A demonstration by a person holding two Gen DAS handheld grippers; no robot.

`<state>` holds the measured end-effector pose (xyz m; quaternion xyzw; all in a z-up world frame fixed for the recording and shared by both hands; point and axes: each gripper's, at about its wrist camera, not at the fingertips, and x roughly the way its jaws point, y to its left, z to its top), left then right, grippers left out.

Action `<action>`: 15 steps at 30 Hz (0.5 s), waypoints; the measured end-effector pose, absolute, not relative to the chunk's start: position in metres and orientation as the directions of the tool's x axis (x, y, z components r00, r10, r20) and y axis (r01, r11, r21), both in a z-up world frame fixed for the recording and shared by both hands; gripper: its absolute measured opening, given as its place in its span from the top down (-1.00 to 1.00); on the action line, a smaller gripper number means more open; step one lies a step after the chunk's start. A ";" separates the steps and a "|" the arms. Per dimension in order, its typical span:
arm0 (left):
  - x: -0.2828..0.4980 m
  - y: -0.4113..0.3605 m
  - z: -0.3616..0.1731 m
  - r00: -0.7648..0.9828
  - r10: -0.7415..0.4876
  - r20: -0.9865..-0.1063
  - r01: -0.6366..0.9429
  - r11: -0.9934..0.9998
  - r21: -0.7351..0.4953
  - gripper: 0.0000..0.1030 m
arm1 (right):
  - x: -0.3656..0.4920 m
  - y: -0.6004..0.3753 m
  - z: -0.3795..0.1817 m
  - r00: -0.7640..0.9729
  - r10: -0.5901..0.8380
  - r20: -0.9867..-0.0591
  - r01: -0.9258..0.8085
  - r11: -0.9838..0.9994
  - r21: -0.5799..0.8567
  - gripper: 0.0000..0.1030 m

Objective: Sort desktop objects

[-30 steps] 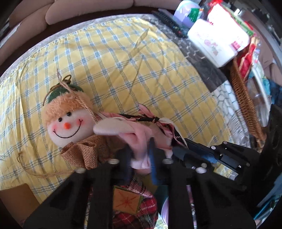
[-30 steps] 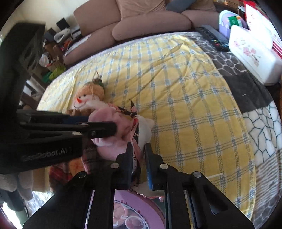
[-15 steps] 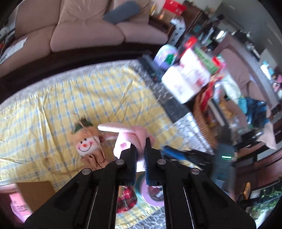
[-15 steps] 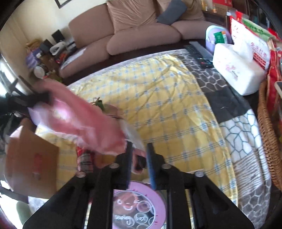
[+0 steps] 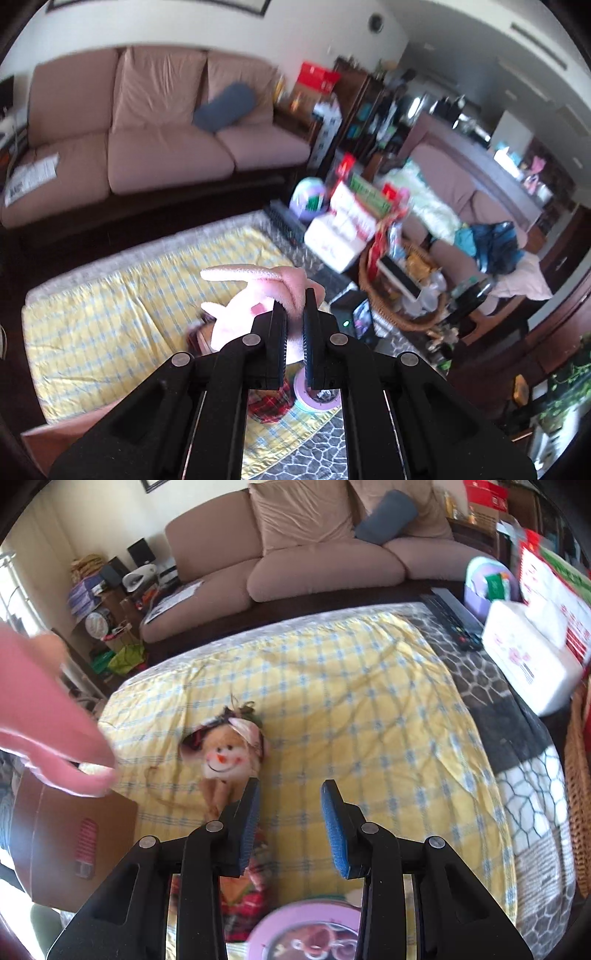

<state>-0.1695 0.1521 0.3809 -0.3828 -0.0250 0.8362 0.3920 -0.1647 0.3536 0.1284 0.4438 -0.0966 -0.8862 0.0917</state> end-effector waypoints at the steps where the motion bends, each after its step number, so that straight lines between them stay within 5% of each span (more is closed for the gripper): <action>1: -0.166 0.140 0.390 -0.412 0.682 -0.604 -0.638 -0.690 -0.343 0.87 | -0.167 0.348 0.130 -0.593 -0.252 -0.765 0.085 -0.964 0.252 0.26; 7: -0.155 0.057 0.421 -0.490 0.665 -0.563 -0.601 -0.726 -0.334 0.87 | -0.196 0.291 0.128 -0.574 -0.293 -0.765 0.174 -0.956 0.236 0.10; 15: -0.146 -0.037 0.386 -0.493 0.628 -0.601 -0.534 -0.765 -0.361 0.87 | -0.270 0.230 0.099 -0.514 -0.201 -0.834 0.171 -0.977 0.130 -0.08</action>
